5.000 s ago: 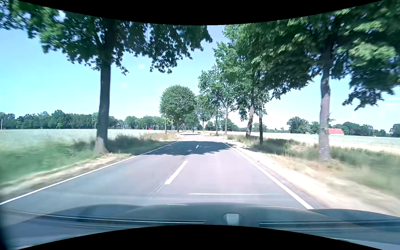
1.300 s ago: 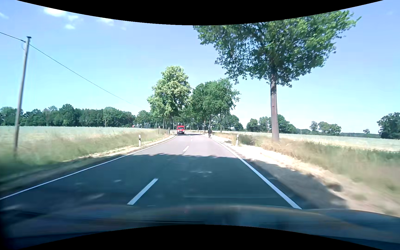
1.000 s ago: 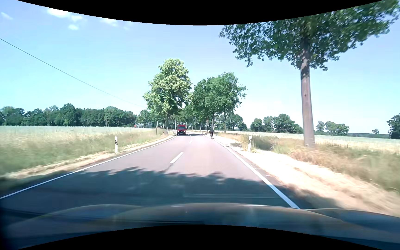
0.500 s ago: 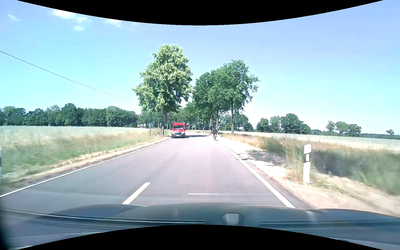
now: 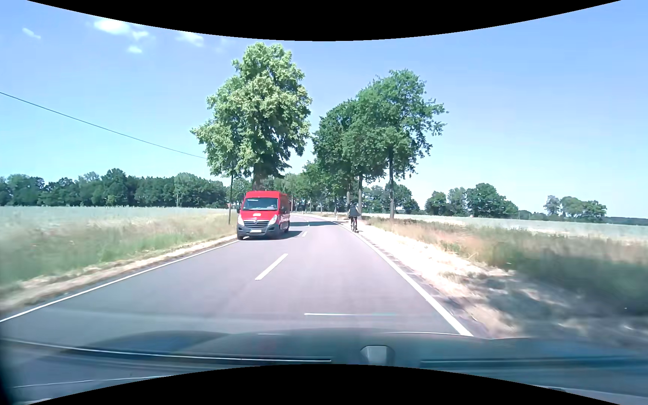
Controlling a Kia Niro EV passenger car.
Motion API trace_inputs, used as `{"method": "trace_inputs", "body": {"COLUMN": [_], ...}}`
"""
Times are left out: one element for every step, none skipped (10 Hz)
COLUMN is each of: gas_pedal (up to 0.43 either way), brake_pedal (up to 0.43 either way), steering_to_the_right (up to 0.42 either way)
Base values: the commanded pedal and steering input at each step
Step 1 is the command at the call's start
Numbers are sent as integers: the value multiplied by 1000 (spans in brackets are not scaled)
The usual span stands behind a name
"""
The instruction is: Follow the waypoints while adhering to traffic rules and regulations
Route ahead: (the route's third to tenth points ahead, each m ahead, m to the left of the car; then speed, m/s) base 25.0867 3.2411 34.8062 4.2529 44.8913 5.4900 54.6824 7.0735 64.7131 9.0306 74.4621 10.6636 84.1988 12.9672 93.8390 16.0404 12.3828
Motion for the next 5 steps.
{"method": "trace_inputs", "body": {"gas_pedal": [0,0,0,197,260], "brake_pedal": [49,6,6,6,6], "steering_to_the_right": [-22,-31,-35,-44,-55]}}
